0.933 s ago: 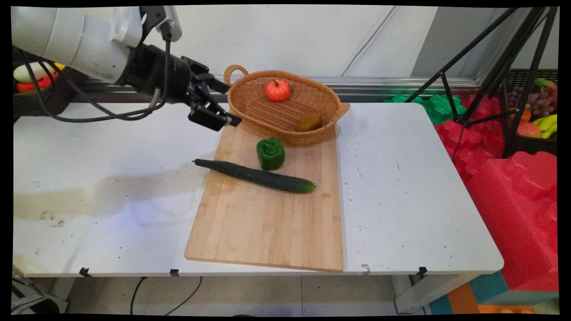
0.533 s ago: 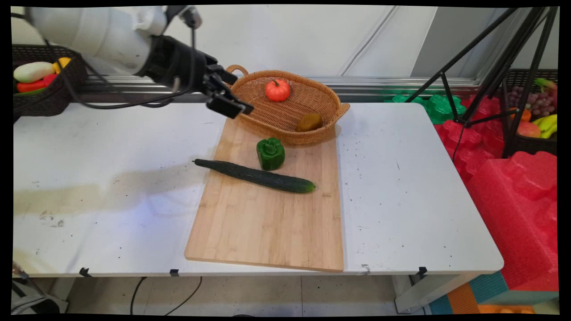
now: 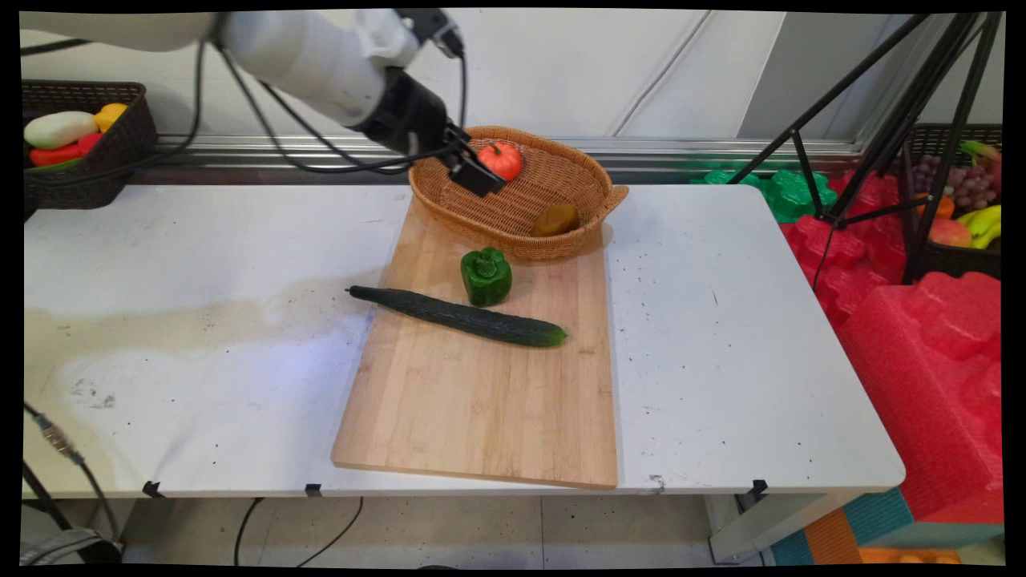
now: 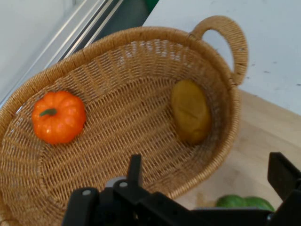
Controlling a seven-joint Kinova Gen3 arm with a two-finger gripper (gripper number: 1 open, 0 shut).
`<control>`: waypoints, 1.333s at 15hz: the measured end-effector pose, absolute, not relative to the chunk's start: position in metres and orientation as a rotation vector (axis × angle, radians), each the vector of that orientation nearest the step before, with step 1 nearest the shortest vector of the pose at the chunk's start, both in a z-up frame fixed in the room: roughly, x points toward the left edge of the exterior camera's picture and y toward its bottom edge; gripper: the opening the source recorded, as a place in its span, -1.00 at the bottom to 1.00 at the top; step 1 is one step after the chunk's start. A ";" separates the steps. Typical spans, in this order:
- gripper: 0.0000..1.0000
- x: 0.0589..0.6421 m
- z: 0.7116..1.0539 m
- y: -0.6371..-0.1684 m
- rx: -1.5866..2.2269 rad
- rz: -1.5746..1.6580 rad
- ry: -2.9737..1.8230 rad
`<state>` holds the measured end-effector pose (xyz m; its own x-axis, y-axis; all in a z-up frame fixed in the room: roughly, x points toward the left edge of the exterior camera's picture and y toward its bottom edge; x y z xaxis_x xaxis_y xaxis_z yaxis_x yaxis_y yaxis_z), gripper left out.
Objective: Pick up the potato from the vegetable basket
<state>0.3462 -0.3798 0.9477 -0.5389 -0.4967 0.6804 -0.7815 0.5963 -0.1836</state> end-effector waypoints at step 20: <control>1.00 0.263 0.827 -0.549 1.080 0.444 -2.442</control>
